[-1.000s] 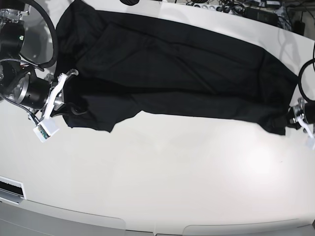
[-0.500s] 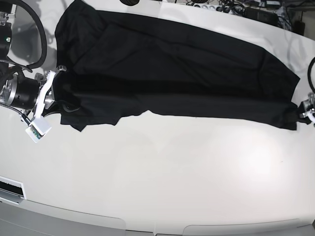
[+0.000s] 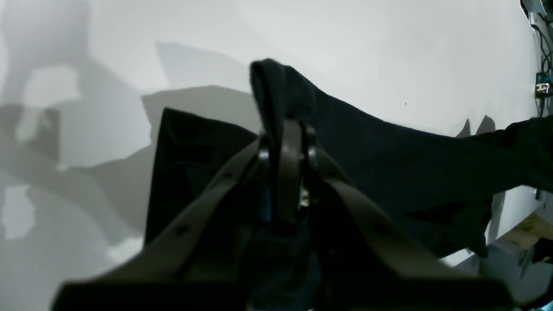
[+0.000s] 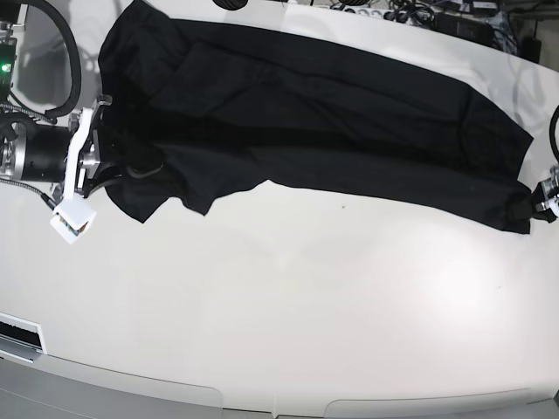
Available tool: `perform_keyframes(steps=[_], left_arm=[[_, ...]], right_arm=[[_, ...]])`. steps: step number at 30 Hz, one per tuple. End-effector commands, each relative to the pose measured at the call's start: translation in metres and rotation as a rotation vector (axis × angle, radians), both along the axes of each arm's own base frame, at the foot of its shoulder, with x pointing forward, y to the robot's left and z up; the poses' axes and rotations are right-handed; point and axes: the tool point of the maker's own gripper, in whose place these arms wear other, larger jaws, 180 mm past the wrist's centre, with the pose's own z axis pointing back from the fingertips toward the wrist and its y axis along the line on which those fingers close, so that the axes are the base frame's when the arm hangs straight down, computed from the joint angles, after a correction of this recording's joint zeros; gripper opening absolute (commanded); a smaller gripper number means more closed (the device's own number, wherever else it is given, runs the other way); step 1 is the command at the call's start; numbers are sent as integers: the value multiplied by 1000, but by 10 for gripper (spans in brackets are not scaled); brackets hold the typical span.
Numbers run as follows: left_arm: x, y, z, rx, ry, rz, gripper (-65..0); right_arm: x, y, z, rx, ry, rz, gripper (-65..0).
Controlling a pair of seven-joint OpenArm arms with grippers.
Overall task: Layout the t-shirt on the table in an organized manner, then fold the t-shirt properly
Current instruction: 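Fold the hem over toward the collar edge with both grippers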
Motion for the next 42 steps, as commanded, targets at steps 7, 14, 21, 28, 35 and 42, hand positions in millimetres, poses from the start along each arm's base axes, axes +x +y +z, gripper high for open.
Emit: perform_keyframes(steps=[7, 14, 21, 28, 35, 42], left_arm=[[14, 6, 26, -25, -79, 15, -650], [3, -2, 22, -60, -17, -27, -650], [0, -2, 19, -56, -5, -30, -650], [-24, 0, -2, -39, 67, -34, -650], [-31, 1, -9, -46, 68, -10, -650], [-19, 6, -1, -45, 1, 28, -392]], right_arm=[[-18, -1, -7, 2, 37, 4, -650], [-20, -4, -12, -22, 48, -1, -650], [-19, -15, -24, -107, 56, -20, -650], [-35, -20, -40, -147, 111, -23, -650], [-44, -18, -44, -142, 136, -22, -650], [-55, -20, -50, -151, 169, -21, -420]])
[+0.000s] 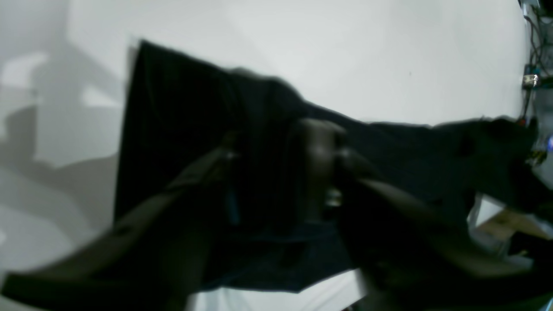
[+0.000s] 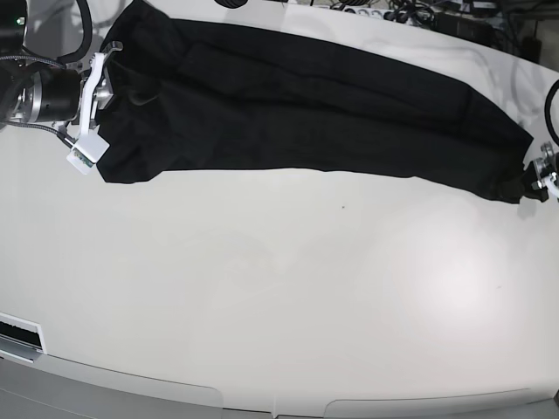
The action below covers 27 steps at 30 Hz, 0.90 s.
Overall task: Layout the t-shirt on the table in an organized manner, then fold the t-shirt properly
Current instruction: 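Fold the hem over toward the collar edge with both grippers, then lower the folded edge and press it flat with the right gripper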
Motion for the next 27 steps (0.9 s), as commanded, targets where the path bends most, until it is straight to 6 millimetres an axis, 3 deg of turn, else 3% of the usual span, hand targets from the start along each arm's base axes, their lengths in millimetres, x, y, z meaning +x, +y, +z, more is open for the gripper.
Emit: perform_keyframes(steps=[1, 9, 21, 27], left_arm=[[12, 11, 21, 15, -61, 10, -348], [12, 12, 21, 17, -61, 11, -327], [19, 14, 26, 9, -101, 38, -327], [19, 14, 26, 8, -103, 38, -327]], right_arm=[[6, -1, 9, 7, -36, 9, -367], [20, 8, 60, 51, -216, 30, -344], [73, 12, 19, 27, -333, -407, -344], [82, 5, 3, -72, -317, -541, -344]])
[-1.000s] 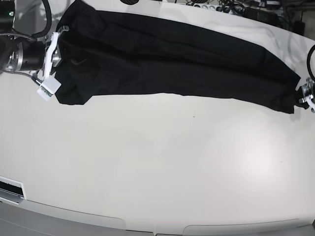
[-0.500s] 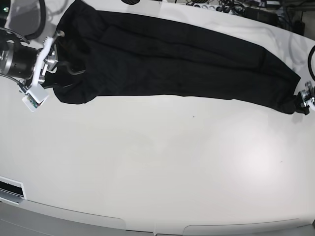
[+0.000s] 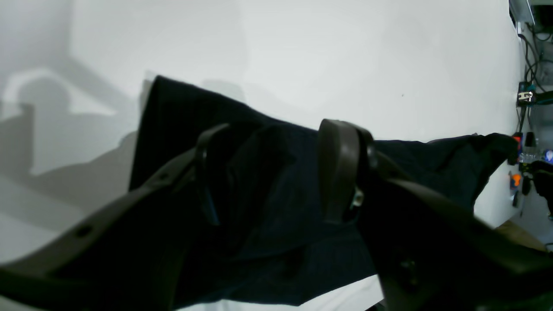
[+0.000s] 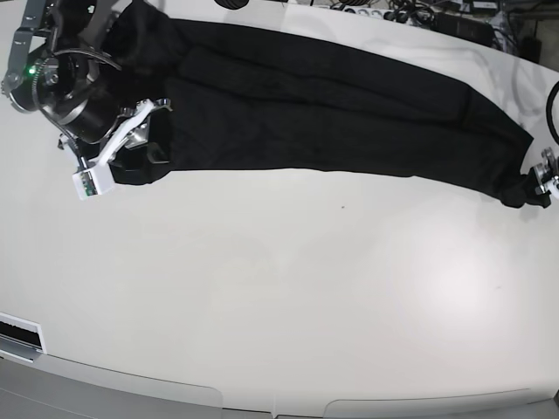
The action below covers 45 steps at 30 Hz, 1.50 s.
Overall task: Layout the t-shirt on the table in an organized manner, then fold the t-shirt properly
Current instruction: 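Lower the folded edge and press it flat with the right gripper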
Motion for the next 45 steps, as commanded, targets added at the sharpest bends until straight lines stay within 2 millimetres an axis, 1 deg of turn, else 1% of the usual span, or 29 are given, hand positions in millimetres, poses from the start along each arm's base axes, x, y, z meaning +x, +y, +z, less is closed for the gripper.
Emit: perform_keyframes(steps=[1, 3, 5, 7, 12, 15, 20, 21, 22, 24, 26, 28, 29, 34, 36, 39, 42, 45], left_arm=[[12, 11, 21, 13, -61, 11, -327], [12, 11, 21, 10, -63, 13, -327], [12, 11, 21, 8, -64, 13, -327], [12, 11, 21, 9, -63, 13, -327], [13, 11, 22, 7, -68, 16, -327], [14, 11, 22, 8, -71, 18, -327], [13, 11, 22, 9, -70, 17, -327], [13, 11, 22, 8, -71, 18, -327], [14, 11, 22, 8, -72, 18, -327], [15, 12, 23, 8, -80, 23, -327], [17, 12, 24, 8, -90, 30, -327], [17, 12, 24, 8, -89, 30, -327], [17, 12, 24, 8, -89, 30, -327], [17, 12, 24, 8, -89, 30, -327], [17, 12, 24, 8, -89, 30, -327], [17, 12, 24, 8, -89, 30, -327], [17, 12, 24, 8, -89, 29, -327], [17, 12, 24, 8, -89, 30, -327]], right_arm=[[9, -1, 11, 9, -51, -13, -344], [14, -5, 9, 8, -50, -47, -344], [21, -13, 4, -9, -39, -94, -344], [26, -19, -6, -9, -15, -125, -344], [31, -17, -41, 40, 78, -123, -344], [36, -14, -50, 55, 97, -108, -344], [40, -13, -46, 58, 73, -95, -351], [40, -13, -46, 58, 72, -96, -365], [40, -13, -46, 58, 73, -95, -398], [39, -14, -47, 49, 76, -95, -492], [38, -17, -49, 26, 81, -95, -571], [37, -19, -51, 10, 86, -94, -635], [37, -20, -52, 1, 88, -93, -650], [36, -12, -48, 19, 79, -46, -650], [32, -4, -41, 37, 77, 8, -650], [26, 2, -29, 26, 64, 62, -650], [19, 2, -17, -1, 38, 71, -650], [8, 1, -17, -11, 53, 61, -650]])
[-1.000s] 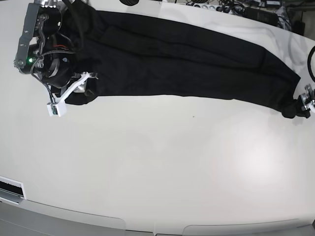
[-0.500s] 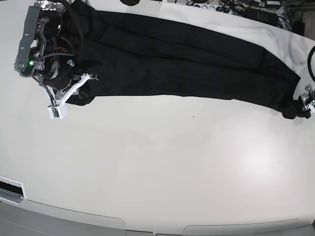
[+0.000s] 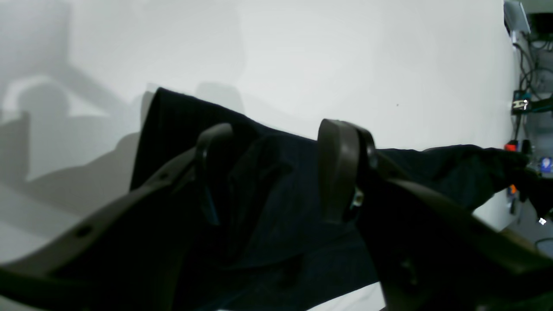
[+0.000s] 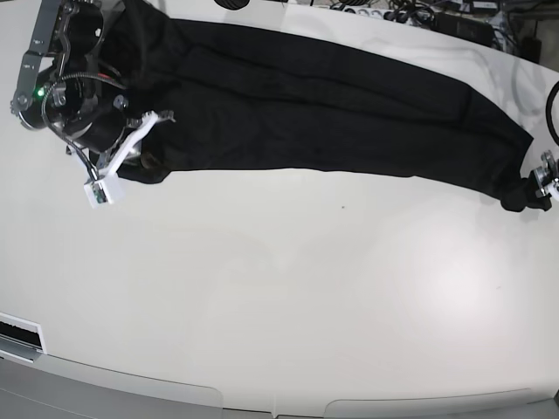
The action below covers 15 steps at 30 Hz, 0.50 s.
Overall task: Layout the t-shirt on the table in an organized manner, then fold the t-shirt properly
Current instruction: 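Lower the folded edge and press it flat with the right gripper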
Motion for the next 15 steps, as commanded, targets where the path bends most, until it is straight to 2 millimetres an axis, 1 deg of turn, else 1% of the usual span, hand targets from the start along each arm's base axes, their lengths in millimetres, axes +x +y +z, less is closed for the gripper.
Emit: perform_keyframes(steps=[1, 2, 4, 5, 6, 9, 10, 11, 12, 15], left_arm=[[11, 11, 21, 17, -58, 10, -327], [11, 11, 20, 17, -57, 10, -327], [11, 12, 20, 17, -57, 10, -327], [11, 11, 21, 17, -58, 10, -327], [11, 11, 21, 17, -58, 10, -327], [11, 11, 21, 17, -58, 10, -327], [11, 11, 21, 17, -58, 10, -327], [11, 12, 21, 17, -58, 10, -327], [11, 11, 21, 17, -58, 10, -327], [11, 11, 21, 17, -58, 10, -327]], right_arm=[[4, 0, 8, 8, -34, -2, -650], [0, -1, 5, 4, -20, -9, -649], [-9, -2, 0, 5, 8, -21, -588], [-13, -3, -3, 5, 21, -30, -573], [-16, -5, -6, -2, 36, -42, -573], [-27, -22, -19, -84, 94, -95, -577], [-29, -28, -22, -112, 104, -116, -592], [-31, -33, -24, -136, 109, -132, -632], [-33, -38, -26, -153, 112, -147, -650], [-36, -44, -26, -152, 99, -183, -650]])
